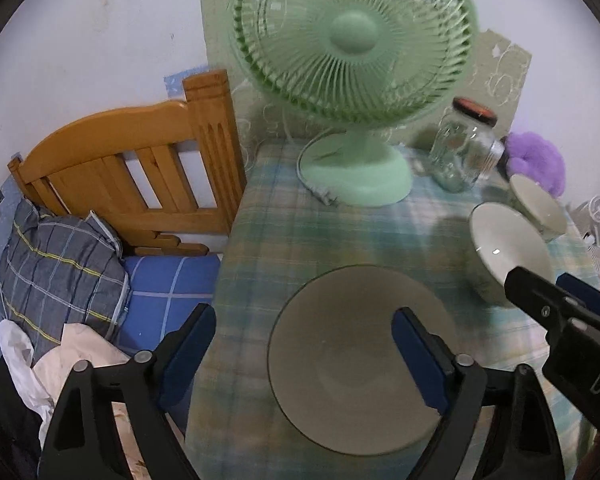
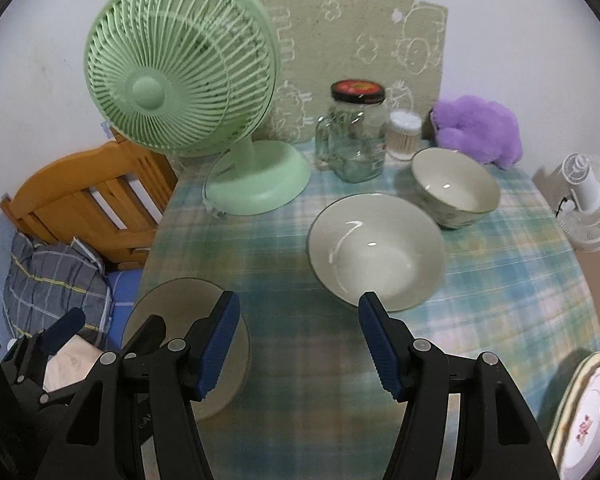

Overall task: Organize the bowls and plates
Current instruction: 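Move both grippers to the rim of the large plain beige bowl, then close both grippers on the beige bowl's rim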

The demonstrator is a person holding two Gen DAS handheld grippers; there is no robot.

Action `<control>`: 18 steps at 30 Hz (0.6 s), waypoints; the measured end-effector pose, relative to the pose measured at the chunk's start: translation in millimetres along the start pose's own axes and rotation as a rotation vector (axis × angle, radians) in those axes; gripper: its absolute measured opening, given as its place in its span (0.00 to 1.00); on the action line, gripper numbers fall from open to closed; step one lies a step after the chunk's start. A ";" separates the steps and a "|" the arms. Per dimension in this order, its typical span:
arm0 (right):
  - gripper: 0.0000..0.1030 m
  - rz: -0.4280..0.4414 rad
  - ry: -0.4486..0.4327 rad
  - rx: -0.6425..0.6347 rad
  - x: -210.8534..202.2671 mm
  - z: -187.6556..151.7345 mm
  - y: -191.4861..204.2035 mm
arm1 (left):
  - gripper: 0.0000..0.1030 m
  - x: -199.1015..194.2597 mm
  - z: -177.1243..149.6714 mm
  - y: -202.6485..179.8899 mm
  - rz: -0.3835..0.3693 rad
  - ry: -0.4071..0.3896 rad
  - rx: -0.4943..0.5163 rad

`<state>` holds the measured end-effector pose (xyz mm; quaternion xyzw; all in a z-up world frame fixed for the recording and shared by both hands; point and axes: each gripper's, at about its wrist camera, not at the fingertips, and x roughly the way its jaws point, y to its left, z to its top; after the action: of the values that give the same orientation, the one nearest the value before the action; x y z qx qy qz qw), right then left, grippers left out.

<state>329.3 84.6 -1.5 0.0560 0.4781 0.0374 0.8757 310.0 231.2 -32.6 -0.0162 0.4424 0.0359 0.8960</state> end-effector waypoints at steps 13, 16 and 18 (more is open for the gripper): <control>0.51 0.004 0.071 -0.025 52.8 -15.4 26.7 | 0.48 43.6 -12.1 10.5 -0.023 0.089 -0.009; 0.39 0.010 0.090 -0.029 60.1 -18.4 31.0 | 0.39 47.9 -11.2 10.0 -0.033 0.094 -0.010; 0.30 0.015 0.098 -0.030 63.2 -18.8 32.4 | 0.31 47.9 -10.9 9.6 -0.043 0.090 -0.019</control>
<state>347.3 125.4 -60.0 0.0446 0.5193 0.0536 0.8518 329.6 242.4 -77.2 -0.0357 0.4813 0.0199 0.8756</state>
